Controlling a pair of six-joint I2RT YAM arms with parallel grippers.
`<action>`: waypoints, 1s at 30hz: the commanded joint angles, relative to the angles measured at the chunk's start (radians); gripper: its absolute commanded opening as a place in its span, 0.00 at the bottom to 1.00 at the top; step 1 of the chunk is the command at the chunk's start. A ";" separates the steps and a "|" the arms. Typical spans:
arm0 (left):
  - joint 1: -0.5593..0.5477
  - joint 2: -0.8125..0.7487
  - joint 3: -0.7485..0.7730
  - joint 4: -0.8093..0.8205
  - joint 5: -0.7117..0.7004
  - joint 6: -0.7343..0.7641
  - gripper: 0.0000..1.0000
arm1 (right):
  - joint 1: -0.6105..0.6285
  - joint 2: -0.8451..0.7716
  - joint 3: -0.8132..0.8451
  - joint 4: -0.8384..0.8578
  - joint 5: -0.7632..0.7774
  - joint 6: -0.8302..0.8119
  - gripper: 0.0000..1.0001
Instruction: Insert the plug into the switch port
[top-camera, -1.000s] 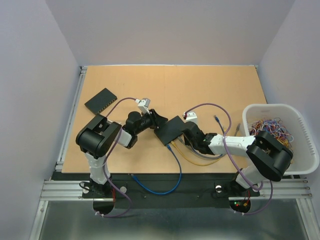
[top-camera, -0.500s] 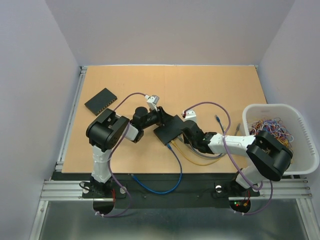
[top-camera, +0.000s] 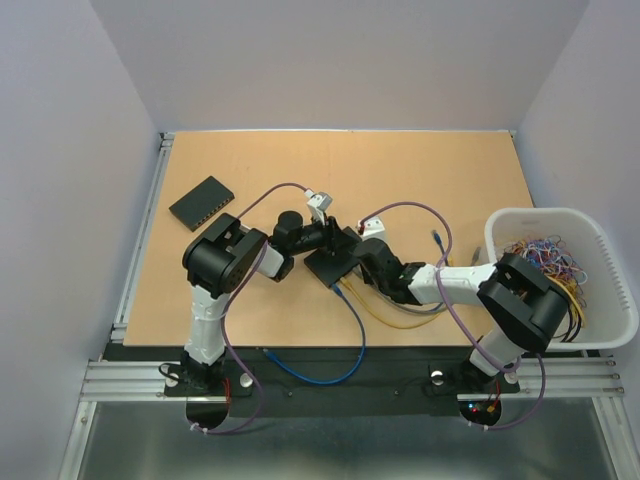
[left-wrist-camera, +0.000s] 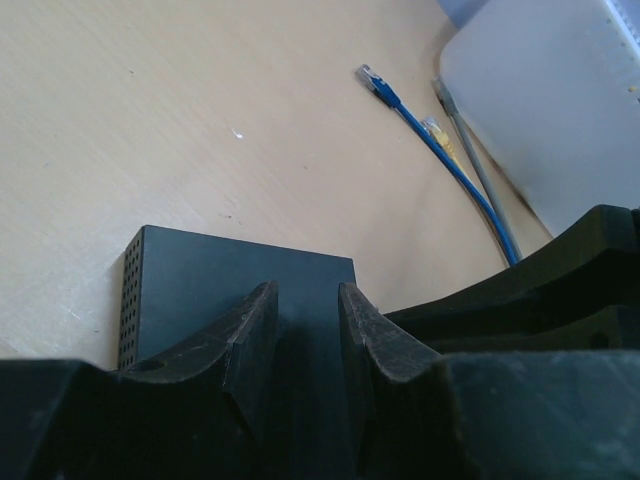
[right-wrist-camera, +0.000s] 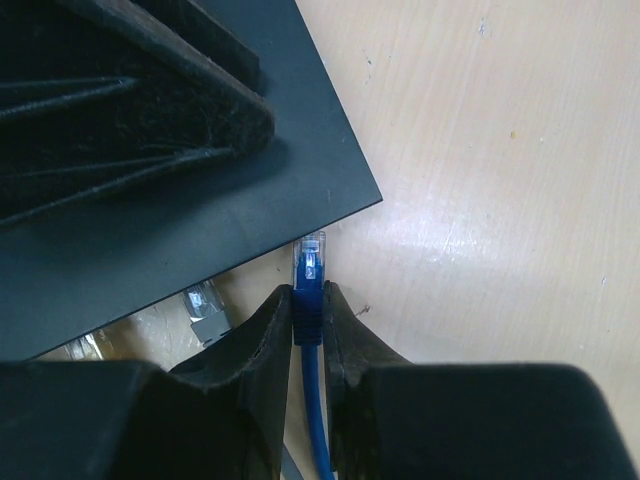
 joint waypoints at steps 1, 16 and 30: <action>-0.009 0.009 0.000 -0.004 0.036 0.037 0.42 | -0.003 0.007 0.018 0.120 -0.015 -0.042 0.00; -0.006 -0.183 0.064 -0.369 -0.482 0.106 0.42 | -0.003 0.000 -0.014 0.181 -0.022 -0.070 0.00; -0.015 -0.069 0.149 -0.406 -0.341 0.193 0.42 | -0.003 0.035 0.008 0.213 -0.033 -0.096 0.00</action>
